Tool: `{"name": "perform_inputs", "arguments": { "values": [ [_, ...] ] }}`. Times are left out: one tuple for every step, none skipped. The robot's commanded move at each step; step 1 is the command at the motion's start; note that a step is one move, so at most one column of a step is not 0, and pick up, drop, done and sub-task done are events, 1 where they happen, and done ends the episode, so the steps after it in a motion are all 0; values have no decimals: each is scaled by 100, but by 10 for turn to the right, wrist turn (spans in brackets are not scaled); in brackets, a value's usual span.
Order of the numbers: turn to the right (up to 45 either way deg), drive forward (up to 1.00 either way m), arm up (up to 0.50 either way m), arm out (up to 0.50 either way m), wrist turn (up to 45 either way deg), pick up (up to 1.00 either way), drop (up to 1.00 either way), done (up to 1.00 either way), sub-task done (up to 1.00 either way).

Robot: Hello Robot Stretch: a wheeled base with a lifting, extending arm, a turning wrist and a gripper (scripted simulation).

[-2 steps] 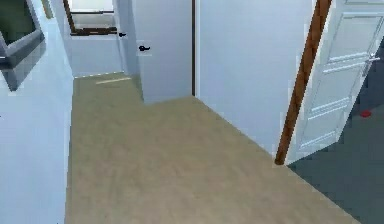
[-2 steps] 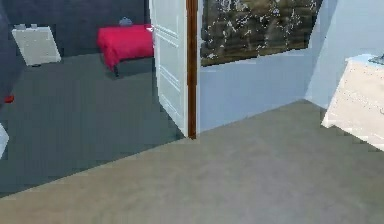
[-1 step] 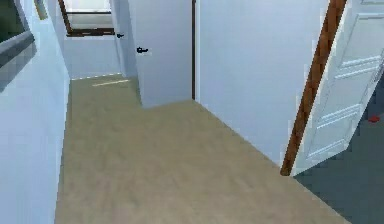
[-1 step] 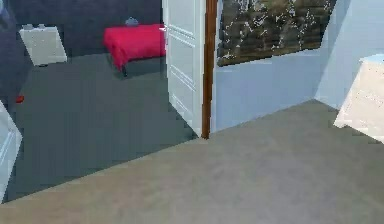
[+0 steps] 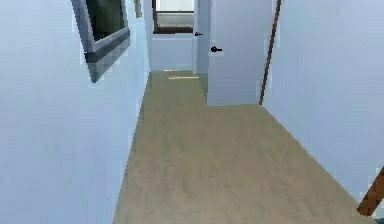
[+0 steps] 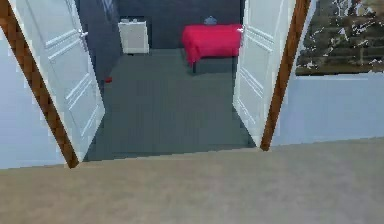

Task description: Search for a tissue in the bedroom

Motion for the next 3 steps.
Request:
{"name": "perform_inputs", "arguments": {
  "values": [
    [0,100,0,0,0,0,0,0,0],
    [0,100,0,0,0,0,0,0,0],
    [0,100,0,0,0,0,0,0,0]
  ]
}}
